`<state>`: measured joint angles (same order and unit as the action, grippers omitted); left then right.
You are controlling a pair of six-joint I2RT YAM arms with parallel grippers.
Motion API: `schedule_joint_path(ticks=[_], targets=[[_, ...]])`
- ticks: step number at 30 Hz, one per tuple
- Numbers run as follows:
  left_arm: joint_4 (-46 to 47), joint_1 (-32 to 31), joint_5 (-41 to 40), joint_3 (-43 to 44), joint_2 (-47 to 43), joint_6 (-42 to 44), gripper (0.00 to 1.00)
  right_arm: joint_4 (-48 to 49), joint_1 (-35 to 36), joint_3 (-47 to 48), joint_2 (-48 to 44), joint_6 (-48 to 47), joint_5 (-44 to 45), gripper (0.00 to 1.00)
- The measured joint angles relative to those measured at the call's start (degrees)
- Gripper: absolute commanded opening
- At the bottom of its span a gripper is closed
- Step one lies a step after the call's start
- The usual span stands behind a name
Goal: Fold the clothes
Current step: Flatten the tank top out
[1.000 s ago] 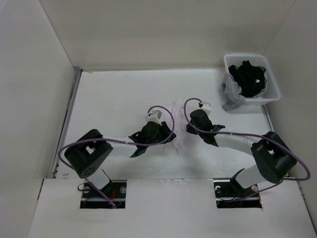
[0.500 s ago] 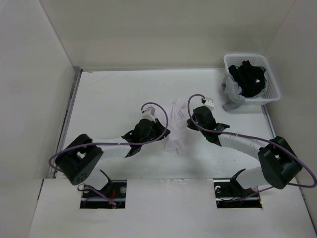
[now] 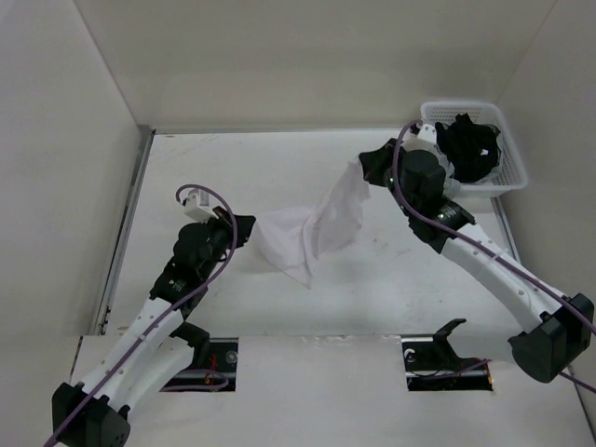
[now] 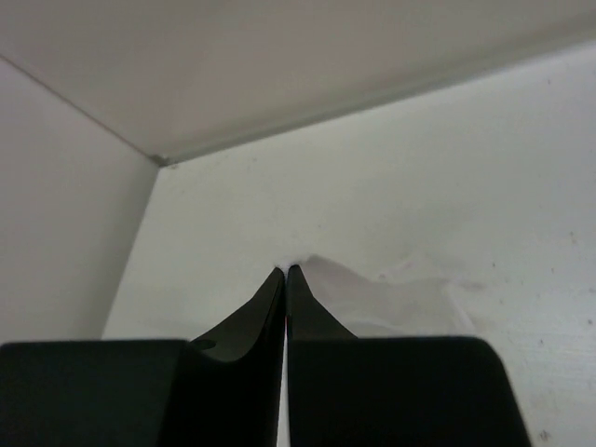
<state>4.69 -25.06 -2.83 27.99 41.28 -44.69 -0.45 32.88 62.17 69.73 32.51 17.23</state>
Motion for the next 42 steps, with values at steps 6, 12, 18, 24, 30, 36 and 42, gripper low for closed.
schedule_joint_path(ticks=[6,12,18,24,30,36,42], targets=[[-10.47,3.67,-3.30,-5.38,-1.62,0.39,0.01,-0.33,-7.30,13.14,12.35,-1.29,-4.50,0.03],[-10.93,7.06,-5.11,-8.37,3.37,-0.52,0.03,-2.71,-13.22,29.94,36.15,-2.03,-7.23,0.53],[-5.25,8.04,-5.90,-8.37,10.67,-0.68,0.04,-3.32,-6.54,7.78,23.98,-3.19,-5.05,0.30],[-2.01,10.58,-5.97,-9.99,12.83,-0.79,0.05,-0.07,14.25,-14.47,6.45,1.77,-5.62,0.36],[-1.51,11.96,-5.92,-12.39,12.02,-0.81,0.05,0.48,25.83,-22.25,9.64,8.59,-4.17,0.56],[-1.53,12.28,-5.18,-13.42,9.49,-0.76,0.05,2.32,28.59,-22.32,14.40,11.85,-2.97,0.46],[-1.90,12.28,-4.79,-13.79,7.76,-0.68,0.05,3.52,28.26,-21.75,17.35,13.97,-1.18,0.39]])
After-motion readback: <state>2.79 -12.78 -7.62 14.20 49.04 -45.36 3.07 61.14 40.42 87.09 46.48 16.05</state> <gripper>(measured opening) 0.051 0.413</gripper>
